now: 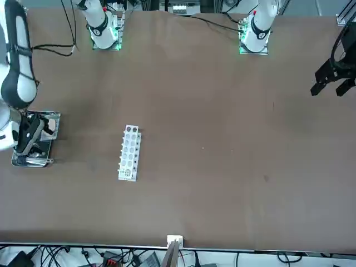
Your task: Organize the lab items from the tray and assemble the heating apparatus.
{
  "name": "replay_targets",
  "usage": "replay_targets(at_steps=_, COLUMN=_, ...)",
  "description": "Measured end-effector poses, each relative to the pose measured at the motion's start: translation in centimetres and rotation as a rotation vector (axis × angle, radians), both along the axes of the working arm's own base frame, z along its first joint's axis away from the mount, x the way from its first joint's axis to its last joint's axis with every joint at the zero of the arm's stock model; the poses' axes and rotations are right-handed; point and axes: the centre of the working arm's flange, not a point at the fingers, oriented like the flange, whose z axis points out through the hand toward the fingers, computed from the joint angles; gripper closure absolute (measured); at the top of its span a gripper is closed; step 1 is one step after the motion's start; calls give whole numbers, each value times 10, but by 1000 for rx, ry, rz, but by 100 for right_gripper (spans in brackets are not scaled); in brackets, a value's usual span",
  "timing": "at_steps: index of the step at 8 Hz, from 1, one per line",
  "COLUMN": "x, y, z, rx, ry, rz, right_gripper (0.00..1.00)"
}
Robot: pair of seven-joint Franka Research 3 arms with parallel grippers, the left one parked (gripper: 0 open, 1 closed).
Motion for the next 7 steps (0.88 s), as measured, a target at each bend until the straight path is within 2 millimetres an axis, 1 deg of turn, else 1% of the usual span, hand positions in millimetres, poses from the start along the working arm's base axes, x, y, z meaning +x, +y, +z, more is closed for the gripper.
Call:
replay_targets(at_steps=2, x=-4, y=-34, z=-38, rx=70, ry=-17, rz=97, right_gripper=0)
replay_targets(at_steps=3, x=-2, y=-50, z=-50, rx=82, ry=-30, rz=149, right_gripper=0)
replay_targets(at_steps=4, x=3, y=-60, z=-58, rx=94, ry=-47, rz=176, right_gripper=1)
replay_targets(at_steps=6, x=19, y=-65, z=-76, rx=136, ry=-77, rz=156, right_gripper=4)
replay_targets(at_steps=7, x=31, y=-67, z=-86, rx=143, ry=-89, rz=149, right_gripper=8)
